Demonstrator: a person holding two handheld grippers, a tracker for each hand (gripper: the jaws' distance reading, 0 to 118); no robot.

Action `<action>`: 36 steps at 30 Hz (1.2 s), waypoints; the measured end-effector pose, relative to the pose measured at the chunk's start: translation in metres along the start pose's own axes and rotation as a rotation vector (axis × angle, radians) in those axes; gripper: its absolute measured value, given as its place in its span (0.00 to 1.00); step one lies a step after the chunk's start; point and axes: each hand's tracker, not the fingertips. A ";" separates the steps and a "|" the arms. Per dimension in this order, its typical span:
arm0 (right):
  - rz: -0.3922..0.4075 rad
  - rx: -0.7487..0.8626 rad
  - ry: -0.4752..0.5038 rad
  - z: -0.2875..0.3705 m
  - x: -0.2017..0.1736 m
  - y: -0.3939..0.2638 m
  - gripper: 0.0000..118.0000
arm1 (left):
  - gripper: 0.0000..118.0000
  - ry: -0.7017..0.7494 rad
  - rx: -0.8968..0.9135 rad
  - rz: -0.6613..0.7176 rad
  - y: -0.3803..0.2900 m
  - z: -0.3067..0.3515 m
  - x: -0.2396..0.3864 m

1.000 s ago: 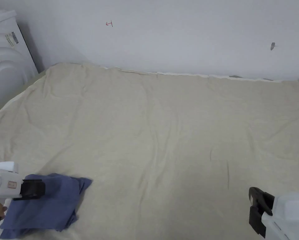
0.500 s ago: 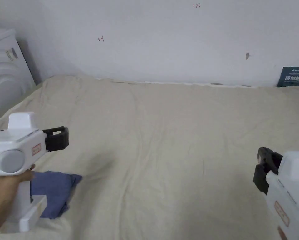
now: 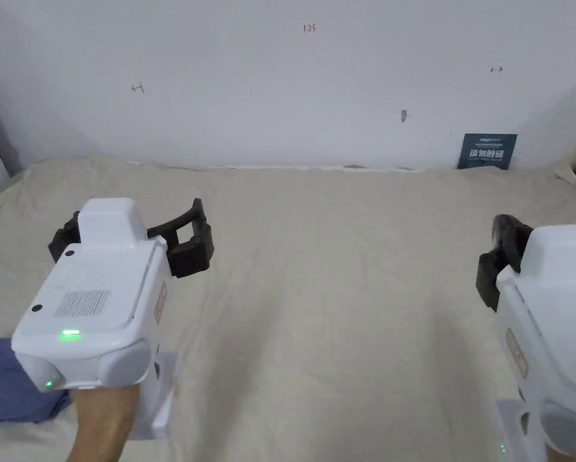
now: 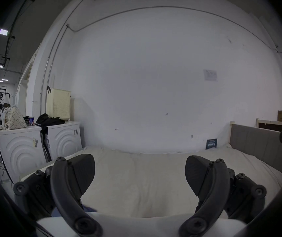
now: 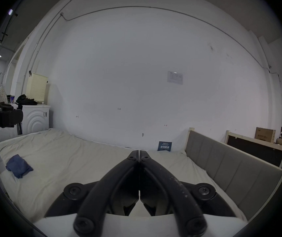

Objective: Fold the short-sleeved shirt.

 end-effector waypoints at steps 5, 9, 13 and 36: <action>0.013 0.017 -0.025 0.010 0.009 0.000 0.01 | 0.40 -0.022 0.030 -0.028 -0.019 0.010 0.026; 0.017 0.020 -0.035 0.011 0.013 -0.001 0.01 | 0.00 -0.060 0.009 -0.022 -0.024 0.012 0.036; 0.012 0.023 -0.038 0.012 0.014 -0.002 0.01 | 0.00 -0.084 0.004 -0.023 -0.024 0.015 0.043; 0.006 0.028 -0.043 0.015 0.012 -0.001 0.01 | 0.00 -0.124 -0.002 -0.065 -0.026 0.019 0.046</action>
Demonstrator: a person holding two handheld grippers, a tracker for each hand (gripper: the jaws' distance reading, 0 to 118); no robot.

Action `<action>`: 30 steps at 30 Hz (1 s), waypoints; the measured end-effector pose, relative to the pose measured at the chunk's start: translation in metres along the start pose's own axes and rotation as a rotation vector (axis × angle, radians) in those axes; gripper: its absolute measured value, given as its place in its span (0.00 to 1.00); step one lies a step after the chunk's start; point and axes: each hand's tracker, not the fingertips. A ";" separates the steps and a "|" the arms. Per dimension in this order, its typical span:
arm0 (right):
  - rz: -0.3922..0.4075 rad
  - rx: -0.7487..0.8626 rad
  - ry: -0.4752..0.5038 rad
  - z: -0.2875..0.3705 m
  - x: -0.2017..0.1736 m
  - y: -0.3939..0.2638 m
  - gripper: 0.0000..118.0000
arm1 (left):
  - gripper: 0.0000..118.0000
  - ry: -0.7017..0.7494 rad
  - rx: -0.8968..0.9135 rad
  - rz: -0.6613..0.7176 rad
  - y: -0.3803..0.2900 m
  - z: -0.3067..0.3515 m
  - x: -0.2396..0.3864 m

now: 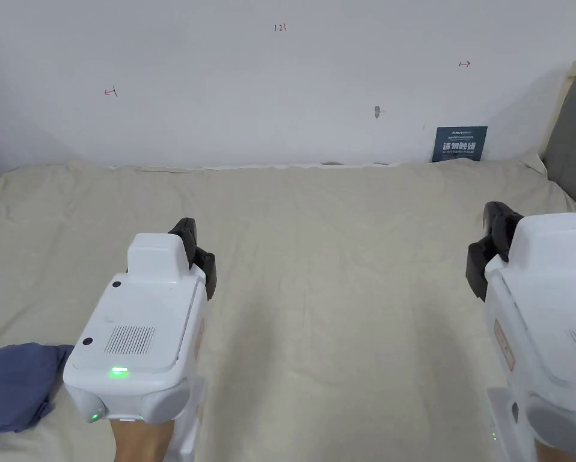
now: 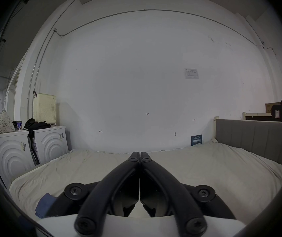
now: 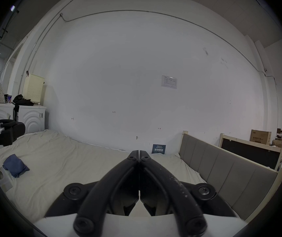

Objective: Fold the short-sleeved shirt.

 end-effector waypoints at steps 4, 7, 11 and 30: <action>0.002 -0.001 -0.001 0.001 0.000 0.000 0.01 | 0.00 0.000 -0.005 0.008 -0.001 0.000 -0.002; 0.000 -0.001 0.000 0.001 0.000 -0.001 0.01 | 0.00 -0.002 -0.007 0.007 -0.002 0.000 -0.002; 0.001 -0.001 -0.001 0.002 -0.001 0.000 0.01 | 0.00 -0.003 -0.009 0.008 -0.003 0.000 -0.003; -0.001 0.004 -0.002 0.003 -0.001 0.000 0.01 | 0.00 -0.003 -0.013 0.002 -0.003 -0.001 -0.007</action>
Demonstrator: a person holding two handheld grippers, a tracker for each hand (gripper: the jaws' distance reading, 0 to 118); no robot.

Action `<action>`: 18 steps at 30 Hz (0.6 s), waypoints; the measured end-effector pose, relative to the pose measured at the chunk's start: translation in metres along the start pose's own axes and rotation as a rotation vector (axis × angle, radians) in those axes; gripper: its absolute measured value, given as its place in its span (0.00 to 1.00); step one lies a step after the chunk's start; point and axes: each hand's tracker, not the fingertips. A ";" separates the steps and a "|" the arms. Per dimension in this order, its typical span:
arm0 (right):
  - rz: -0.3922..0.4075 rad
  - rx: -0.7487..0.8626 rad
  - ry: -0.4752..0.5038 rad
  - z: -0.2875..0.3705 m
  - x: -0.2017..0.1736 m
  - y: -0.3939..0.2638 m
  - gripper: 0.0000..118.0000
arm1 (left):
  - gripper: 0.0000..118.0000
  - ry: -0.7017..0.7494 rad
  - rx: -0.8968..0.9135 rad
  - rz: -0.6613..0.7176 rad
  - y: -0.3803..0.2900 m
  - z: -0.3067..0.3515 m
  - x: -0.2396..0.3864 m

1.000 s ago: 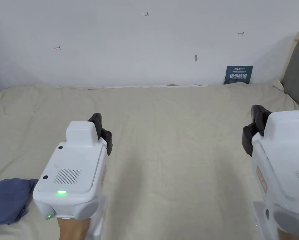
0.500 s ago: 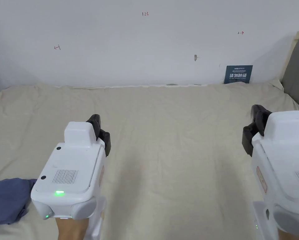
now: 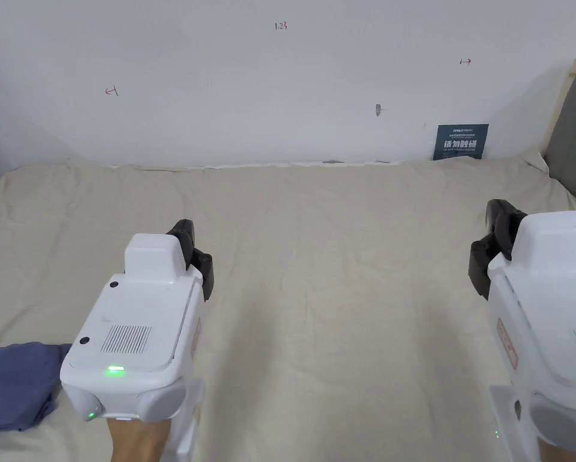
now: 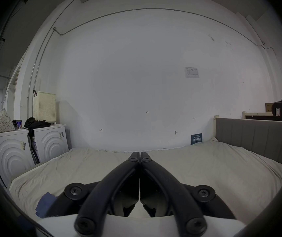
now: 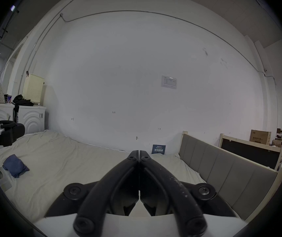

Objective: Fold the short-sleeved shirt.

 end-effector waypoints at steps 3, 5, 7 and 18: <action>0.002 -0.002 -0.002 0.000 0.000 -0.001 0.01 | 0.00 -0.004 0.000 -0.001 -0.001 -0.001 -0.001; 0.004 -0.002 -0.002 0.000 0.000 -0.001 0.01 | 0.00 -0.005 0.000 -0.003 -0.001 -0.001 -0.001; -0.001 -0.003 -0.003 -0.001 0.000 -0.001 0.01 | 0.00 -0.005 0.001 -0.002 0.000 -0.001 -0.001; -0.019 -0.021 -0.020 -0.005 -0.002 -0.004 1.00 | 1.00 -0.010 0.006 0.015 0.000 0.000 -0.001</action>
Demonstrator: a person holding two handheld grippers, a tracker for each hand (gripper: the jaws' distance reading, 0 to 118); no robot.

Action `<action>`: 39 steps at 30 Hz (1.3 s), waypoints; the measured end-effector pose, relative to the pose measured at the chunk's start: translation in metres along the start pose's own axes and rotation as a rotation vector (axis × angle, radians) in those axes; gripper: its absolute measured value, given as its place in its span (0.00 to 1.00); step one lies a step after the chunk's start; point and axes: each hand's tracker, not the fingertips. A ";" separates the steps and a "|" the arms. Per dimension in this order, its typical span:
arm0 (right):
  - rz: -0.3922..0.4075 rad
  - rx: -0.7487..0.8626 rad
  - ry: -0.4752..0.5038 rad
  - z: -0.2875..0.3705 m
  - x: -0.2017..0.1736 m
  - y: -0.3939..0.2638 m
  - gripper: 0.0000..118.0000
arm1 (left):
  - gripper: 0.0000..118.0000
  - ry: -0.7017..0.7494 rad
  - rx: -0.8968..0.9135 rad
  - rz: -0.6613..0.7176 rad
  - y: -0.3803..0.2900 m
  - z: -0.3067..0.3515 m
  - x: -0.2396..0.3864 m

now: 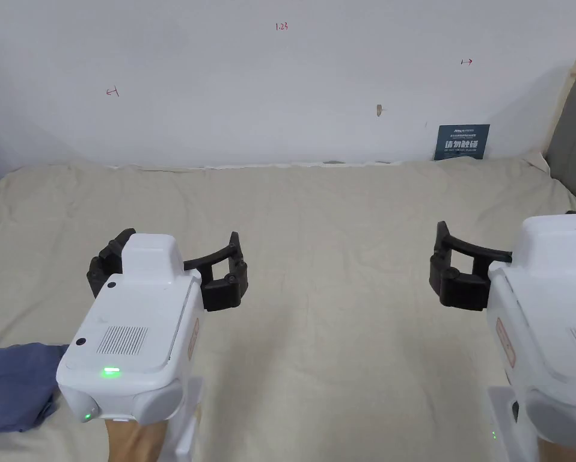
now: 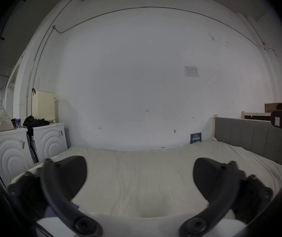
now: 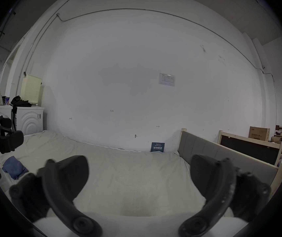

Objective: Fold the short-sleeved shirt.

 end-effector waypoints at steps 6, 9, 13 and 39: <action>-0.009 0.004 0.011 -0.001 -0.001 -0.001 1.00 | 1.00 0.016 0.007 -0.006 -0.001 0.000 0.002; -0.009 0.005 0.005 -0.001 -0.001 -0.001 1.00 | 1.00 0.018 0.008 -0.013 -0.001 0.001 0.002; -0.012 0.008 0.005 -0.001 -0.002 0.000 1.00 | 1.00 0.025 0.014 -0.031 -0.001 0.002 0.002; -0.007 0.023 0.008 0.001 -0.004 0.001 1.00 | 1.00 0.035 0.030 0.000 0.001 0.004 -0.005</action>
